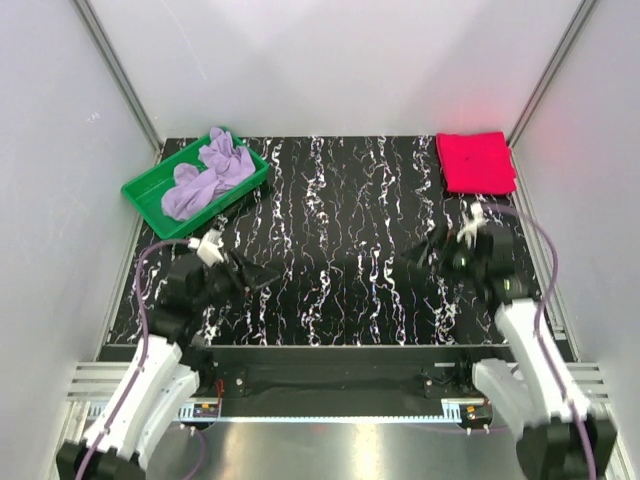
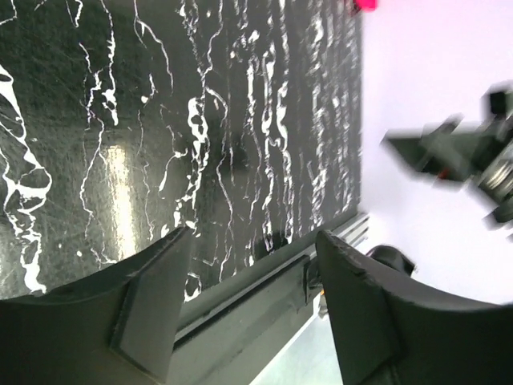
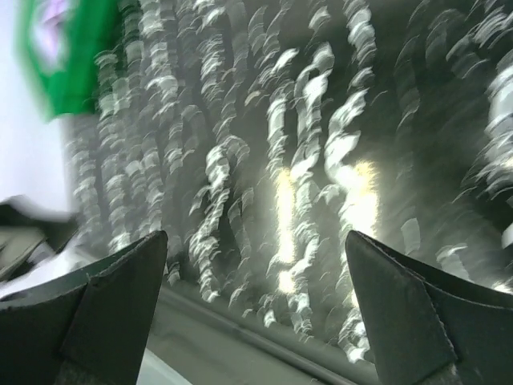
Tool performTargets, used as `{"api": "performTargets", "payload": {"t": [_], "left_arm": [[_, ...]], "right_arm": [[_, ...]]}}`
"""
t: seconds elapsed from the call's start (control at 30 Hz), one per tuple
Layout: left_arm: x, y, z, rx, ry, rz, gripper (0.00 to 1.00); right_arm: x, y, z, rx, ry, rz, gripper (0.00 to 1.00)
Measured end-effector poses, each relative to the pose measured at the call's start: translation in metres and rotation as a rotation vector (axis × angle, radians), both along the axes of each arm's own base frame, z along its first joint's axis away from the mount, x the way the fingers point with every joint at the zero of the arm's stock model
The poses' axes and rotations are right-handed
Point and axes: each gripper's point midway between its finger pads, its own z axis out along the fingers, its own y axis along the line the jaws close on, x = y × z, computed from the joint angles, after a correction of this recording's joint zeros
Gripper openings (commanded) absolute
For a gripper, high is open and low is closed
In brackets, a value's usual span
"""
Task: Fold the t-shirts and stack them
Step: Neatly place the folded tshirt to the corner
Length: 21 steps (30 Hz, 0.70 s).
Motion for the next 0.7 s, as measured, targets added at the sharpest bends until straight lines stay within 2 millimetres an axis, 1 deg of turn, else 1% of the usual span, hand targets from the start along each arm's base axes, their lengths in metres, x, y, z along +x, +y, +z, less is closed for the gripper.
{"api": "performTargets", "payload": {"t": [0.1,0.2,0.3,0.33,0.4,0.53,0.6,0.63,0.7], "left_arm": [[-0.006,0.001,-0.005,-0.057,-0.049,0.031,0.73],[-0.012,0.002,-0.006,-0.127,-0.102,0.054,0.77],[-0.018,0.004,-0.004,-0.189,-0.156,0.078,0.80],[-0.020,0.004,-0.001,-0.215,-0.180,0.085,0.80],[-0.022,0.005,0.003,-0.263,-0.218,0.094,0.80],[-0.023,0.003,-0.005,-0.313,-0.159,0.107,0.81],[-0.025,0.001,-0.004,-0.329,-0.149,0.096,0.81],[-0.025,0.000,-0.003,-0.334,-0.150,0.090,0.82],[-0.026,-0.001,0.001,-0.353,-0.148,0.084,0.83]], "right_arm": [[-0.045,0.015,-0.001,0.143,-0.065,0.027,1.00],[-0.078,0.022,0.001,0.253,-0.139,0.040,1.00],[-0.105,0.027,-0.002,0.336,-0.204,0.055,1.00],[-0.111,0.029,-0.005,0.353,-0.185,0.060,1.00],[-0.115,0.029,-0.019,0.362,-0.098,0.042,1.00],[-0.126,0.028,-0.058,0.368,0.052,0.002,1.00],[-0.131,0.028,-0.076,0.364,0.121,-0.011,1.00],[-0.132,0.027,-0.080,0.361,0.135,-0.021,1.00],[-0.133,0.028,-0.078,0.365,0.126,-0.011,1.00]]}}
